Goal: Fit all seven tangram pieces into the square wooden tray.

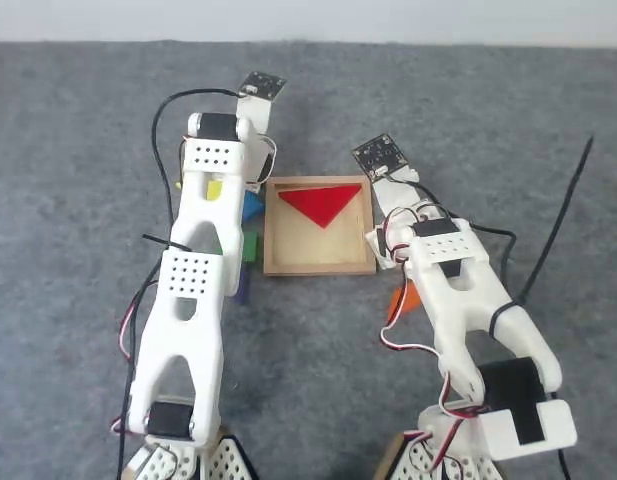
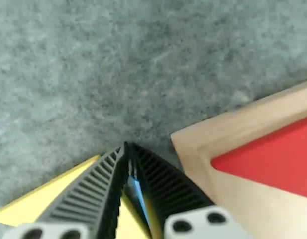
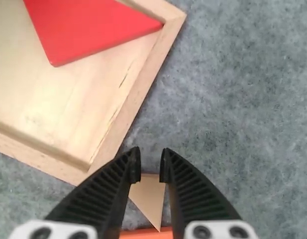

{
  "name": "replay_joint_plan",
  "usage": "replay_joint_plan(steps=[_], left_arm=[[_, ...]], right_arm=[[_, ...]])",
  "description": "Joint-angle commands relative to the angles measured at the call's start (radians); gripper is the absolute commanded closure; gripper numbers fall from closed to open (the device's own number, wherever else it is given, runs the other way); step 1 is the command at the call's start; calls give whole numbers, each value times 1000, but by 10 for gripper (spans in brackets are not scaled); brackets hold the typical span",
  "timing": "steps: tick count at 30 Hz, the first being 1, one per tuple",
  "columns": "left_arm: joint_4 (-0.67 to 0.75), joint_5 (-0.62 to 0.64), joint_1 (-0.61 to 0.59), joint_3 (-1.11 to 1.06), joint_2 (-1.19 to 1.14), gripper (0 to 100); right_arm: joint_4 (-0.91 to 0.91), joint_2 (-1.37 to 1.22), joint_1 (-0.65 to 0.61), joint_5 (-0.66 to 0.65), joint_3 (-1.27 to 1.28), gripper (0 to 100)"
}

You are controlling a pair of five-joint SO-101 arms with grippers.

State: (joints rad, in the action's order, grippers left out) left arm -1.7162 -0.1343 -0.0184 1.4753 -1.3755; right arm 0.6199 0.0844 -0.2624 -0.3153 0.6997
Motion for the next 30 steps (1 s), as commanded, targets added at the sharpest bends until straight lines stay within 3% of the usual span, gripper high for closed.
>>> replay_joint_plan(steps=[1, 10, 17, 24, 30], left_arm=[[-49, -12, -5, -94, 141, 987], [-20, -21, -5, -734, 470, 987], [25, -26, -15, -967, 646, 987], [186, -44, -107, -1208, 786, 987], [325, 23, -89, -1394, 1092, 987]], right_arm=[[10, 48, 13, -18, -55, 909], [8, 48, 13, -18, -55, 909], [10, 47, 13, -18, -55, 909], [10, 48, 13, -18, -55, 909], [10, 48, 15, -18, -55, 909]])
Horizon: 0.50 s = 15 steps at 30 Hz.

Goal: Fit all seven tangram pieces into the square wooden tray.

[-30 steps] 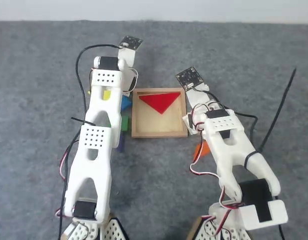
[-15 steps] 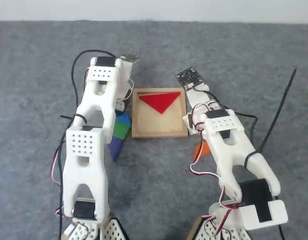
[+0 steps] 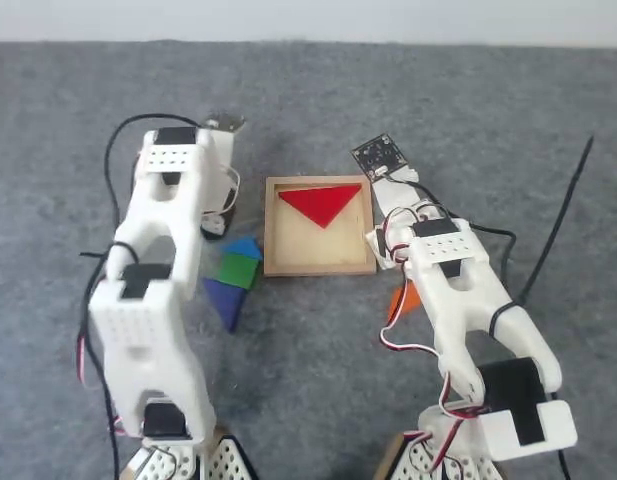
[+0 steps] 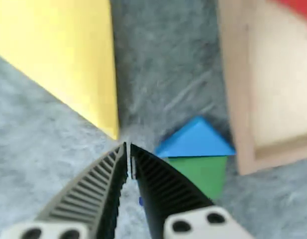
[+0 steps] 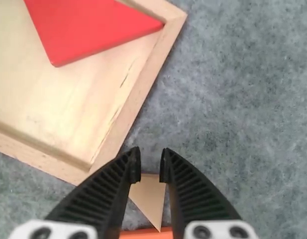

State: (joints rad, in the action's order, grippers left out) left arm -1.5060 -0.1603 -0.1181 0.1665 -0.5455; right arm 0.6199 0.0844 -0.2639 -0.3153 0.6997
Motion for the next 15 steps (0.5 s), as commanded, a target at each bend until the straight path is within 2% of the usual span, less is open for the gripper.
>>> replay_joint_plan(steps=[1, 4, 8, 11, 15], left_arm=[[158, 75, 17, -120, 313, 987], [327, 189, 40, -211, 419, 987], [520, 279, 55, -193, 351, 988], [509, 333, 46, -36, 180, 988], [344, 371, 25, 318, -123, 988]], right_arm=[[10, 48, 19, -18, -55, 909], [10, 48, 24, -18, -55, 909], [10, 48, 24, -18, -55, 909], [10, 48, 24, -18, -55, 909], [10, 48, 24, -18, -55, 909]])
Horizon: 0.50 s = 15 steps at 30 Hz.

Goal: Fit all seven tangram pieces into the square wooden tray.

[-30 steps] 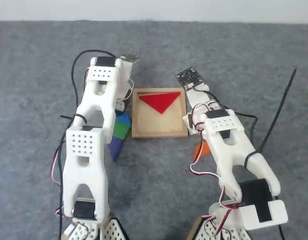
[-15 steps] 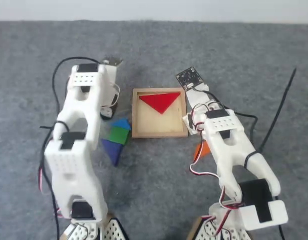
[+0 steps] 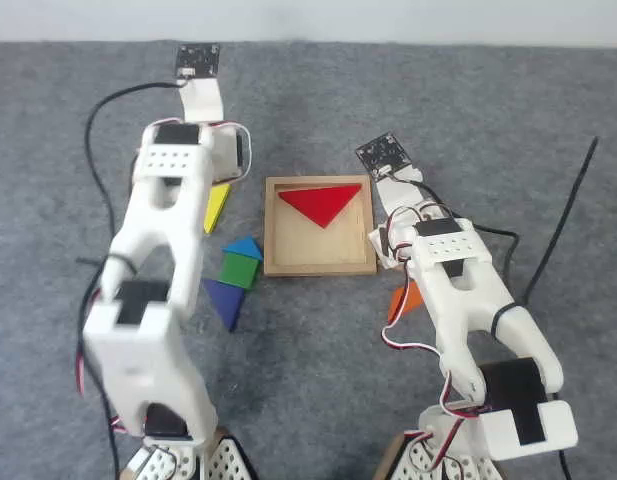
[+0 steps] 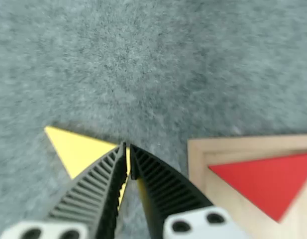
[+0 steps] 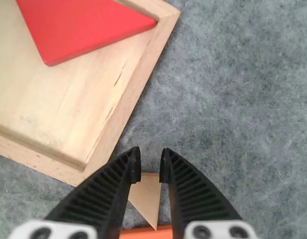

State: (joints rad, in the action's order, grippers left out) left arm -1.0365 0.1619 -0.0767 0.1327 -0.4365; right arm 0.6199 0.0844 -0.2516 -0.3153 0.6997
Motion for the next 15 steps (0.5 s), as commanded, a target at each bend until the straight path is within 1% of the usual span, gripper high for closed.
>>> replay_joint_plan(steps=[1, 4, 7, 9, 13, 14, 15], left_arm=[[-189, 58, -26, 452, -298, 988], [-351, 80, -37, 774, -480, 988], [-439, 81, -31, 1059, -644, 988], [-537, 78, -3, 1225, -755, 988], [-664, 77, 12, 1506, -934, 988], [-706, 77, 6, 1560, -961, 988], [-724, 78, 5, 1549, -971, 988]], right_arm=[[10, 48, 12, -18, -55, 909], [10, 50, 13, -18, -55, 909], [10, 50, 13, -18, -55, 909], [10, 50, 13, -18, -55, 909], [10, 50, 13, -18, -55, 909], [10, 50, 13, -18, -55, 909], [10, 50, 13, -18, -55, 909]])
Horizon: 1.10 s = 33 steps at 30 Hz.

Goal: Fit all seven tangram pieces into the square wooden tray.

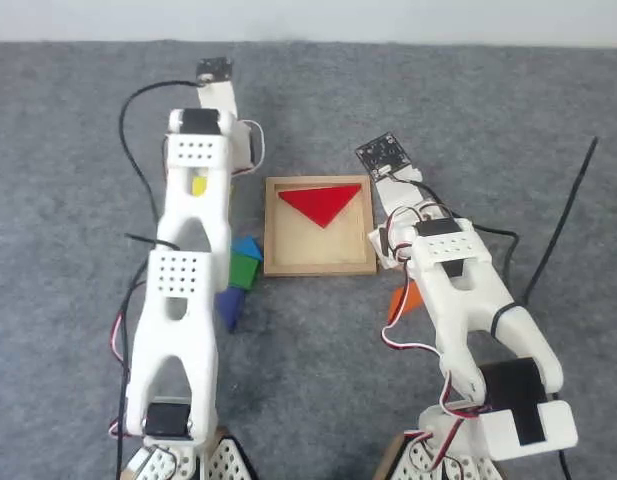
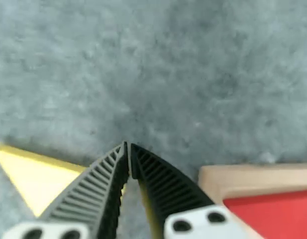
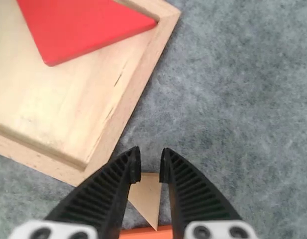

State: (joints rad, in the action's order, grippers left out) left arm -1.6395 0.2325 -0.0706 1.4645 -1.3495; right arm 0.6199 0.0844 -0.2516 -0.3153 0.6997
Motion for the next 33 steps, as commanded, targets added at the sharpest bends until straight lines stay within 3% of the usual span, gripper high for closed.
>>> replay_joint_plan(steps=[1, 8, 18, 27, 33], left_arm=[[-118, 8, -8, 182, -54, 988], [-121, 8, -46, -65, 87, 988], [-71, -101, 43, -737, 431, 988], [-37, -161, 17, -912, 624, 988], [98, -222, 15, -1148, 913, 985]], right_arm=[[10, 50, 13, -18, -55, 909], [10, 50, 15, -18, -55, 909], [10, 50, 24, -18, -60, 909], [10, 50, 24, -18, -60, 909], [10, 50, 24, -18, -60, 909]])
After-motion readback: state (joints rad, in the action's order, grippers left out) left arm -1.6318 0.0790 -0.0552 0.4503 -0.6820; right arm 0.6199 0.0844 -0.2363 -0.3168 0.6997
